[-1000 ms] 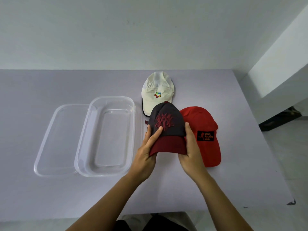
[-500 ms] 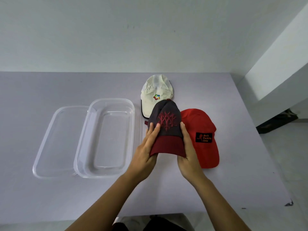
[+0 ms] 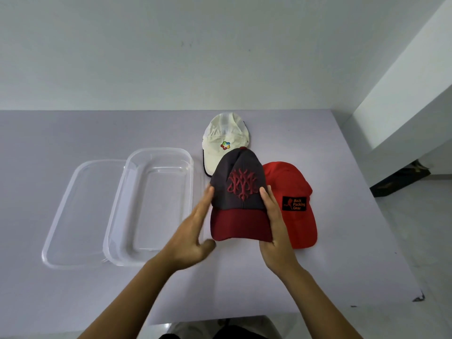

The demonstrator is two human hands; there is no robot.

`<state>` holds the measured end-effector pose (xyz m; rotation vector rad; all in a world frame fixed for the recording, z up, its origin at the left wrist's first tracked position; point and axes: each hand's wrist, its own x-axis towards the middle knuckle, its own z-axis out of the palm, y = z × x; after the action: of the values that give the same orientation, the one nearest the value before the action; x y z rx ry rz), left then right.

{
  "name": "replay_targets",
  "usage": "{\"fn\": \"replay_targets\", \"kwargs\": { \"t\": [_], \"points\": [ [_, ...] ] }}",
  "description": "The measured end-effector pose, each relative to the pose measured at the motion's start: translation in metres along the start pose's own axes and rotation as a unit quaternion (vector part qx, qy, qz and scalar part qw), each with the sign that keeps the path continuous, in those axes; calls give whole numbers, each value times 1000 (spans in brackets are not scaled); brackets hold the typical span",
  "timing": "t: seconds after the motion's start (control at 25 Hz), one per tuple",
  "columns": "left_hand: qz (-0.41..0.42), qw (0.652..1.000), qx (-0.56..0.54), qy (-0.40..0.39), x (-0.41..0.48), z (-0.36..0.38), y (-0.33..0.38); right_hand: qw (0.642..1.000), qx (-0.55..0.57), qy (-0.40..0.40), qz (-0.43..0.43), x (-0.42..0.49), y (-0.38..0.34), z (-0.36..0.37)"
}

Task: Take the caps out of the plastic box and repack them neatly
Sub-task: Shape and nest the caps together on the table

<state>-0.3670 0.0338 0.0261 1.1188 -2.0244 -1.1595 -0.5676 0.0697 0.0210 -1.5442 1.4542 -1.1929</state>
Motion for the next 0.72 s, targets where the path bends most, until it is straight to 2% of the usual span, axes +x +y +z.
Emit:
{"fn": "replay_targets", "kwargs": {
  "t": [0.08,0.16,0.2,0.28,0.36,0.48,0.56,0.72],
  "points": [
    [-96,981,-153,68,12,-16,-2,999,-17,-17,-33,0,-3,-3],
    [-171,923,-327,111,33,-26,4,997,-36,-52,-54,1,-5,-4],
    [-180,907,-367,100,42,-30,8,994,-44,-72,-63,1,-6,-3],
    [-177,923,-337,55,53,-32,16,987,-86,-105,-87,2,-3,-2],
    [-193,934,-295,59,59,-34,21,974,-152,-124,-109,0,4,-5],
    [-201,907,-357,94,58,-36,20,955,-231,-146,-118,-9,15,-15],
    [-188,891,-400,102,57,-38,21,968,-205,-132,-66,-11,15,-26],
    [-153,896,-411,75,59,-38,29,996,-42,-27,74,11,-9,-36]
  ]
}}
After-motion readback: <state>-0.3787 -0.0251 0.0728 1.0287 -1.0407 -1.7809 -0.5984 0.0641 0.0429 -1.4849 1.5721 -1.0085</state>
